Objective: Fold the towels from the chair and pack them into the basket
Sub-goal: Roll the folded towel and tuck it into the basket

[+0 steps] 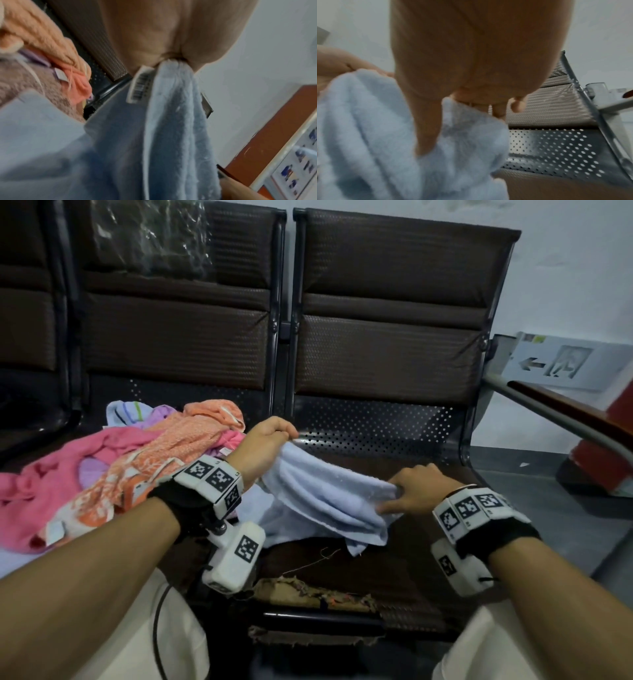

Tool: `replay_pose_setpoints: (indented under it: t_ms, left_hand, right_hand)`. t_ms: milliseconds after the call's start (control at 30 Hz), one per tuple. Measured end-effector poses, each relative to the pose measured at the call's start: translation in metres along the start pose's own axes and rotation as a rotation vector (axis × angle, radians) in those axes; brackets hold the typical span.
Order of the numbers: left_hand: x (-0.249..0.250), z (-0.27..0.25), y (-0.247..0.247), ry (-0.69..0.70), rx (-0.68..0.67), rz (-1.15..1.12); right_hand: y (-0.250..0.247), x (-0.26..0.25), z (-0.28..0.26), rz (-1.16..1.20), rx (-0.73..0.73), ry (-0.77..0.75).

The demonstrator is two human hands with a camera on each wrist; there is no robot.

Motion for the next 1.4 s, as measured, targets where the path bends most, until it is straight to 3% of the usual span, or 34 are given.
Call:
replay_pose_setpoints:
  t_ms: [100, 233, 300, 367, 467, 567, 733, 900, 967, 1167, 1267, 1400]
  left_hand:
    - [-0.007, -0.001, -0.005, 0.017, -0.079, 0.168]
    - [-0.022, -0.007, -0.009, 0.004, -0.279, 0.452]
    - [-0.026, -0.011, -0.01, 0.062, -0.355, 0.688]
    - [-0.029, -0.011, -0.009, 0.142, -0.371, 0.853]
    - [-0.028, -0.007, -0.011, 0.185, -0.267, 0.881]
    - [-0.027, -0.002, -0.016, 0.19, -0.189, 0.884]
    - [-0.031, -0.003, -0.02, 0.152, -0.16, 0.891]
    - [-0.036, -0.001, -0.031, 0.148, -0.138, 0.868]
    - [-0.035, -0.002, -0.029, 0.166, -0.153, 0.876]
    - [-0.032, -0.003, -0.011, 0.232, -0.251, 0.848]
    - [-0.031, -0.003, -0.01, 0.254, -0.265, 0.855]
    - [-0.032, 0.0, -0.015, 0.25, -0.257, 0.849]
  right_hand:
    - [0.009, 0.016, -0.004, -0.006, -0.097, 0.175]
    - [0.011, 0.032, -0.011, 0.045, -0.112, 0.273]
    - [0.004, 0.039, -0.013, 0.16, 0.012, 0.312]
    - [-0.005, 0.044, -0.015, 0.346, 0.227, 0.325]
    - [-0.016, 0.046, -0.018, 0.578, 0.486, 0.277]
    - [-0.013, 0.045, -0.018, 0.594, 0.581, 0.31]
    - [0.001, 0.05, -0.018, 0.433, 0.38, 0.374]
    - [0.036, 0.048, -0.025, 0.183, -0.108, 0.3]
    - [0.036, 0.043, -0.024, 0.234, -0.091, 0.266]
    - [0.016, 0.016, 0.003, 0.418, 0.239, 0.213]
    - [0.02, 0.003, 0.016, 0.391, 0.187, 0.201]
    - [0.032, -0.004, 0.026, 0.353, -0.003, 0.256]
Point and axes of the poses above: each hand's wrist, its own z-axis towards the middle knuckle, its own y-axis out of the palm, x = y × z, the point moved 4 cm from there along z, towards the middle knuckle, and after that the axes turned 1 degree about x, right-handed, at the moved point
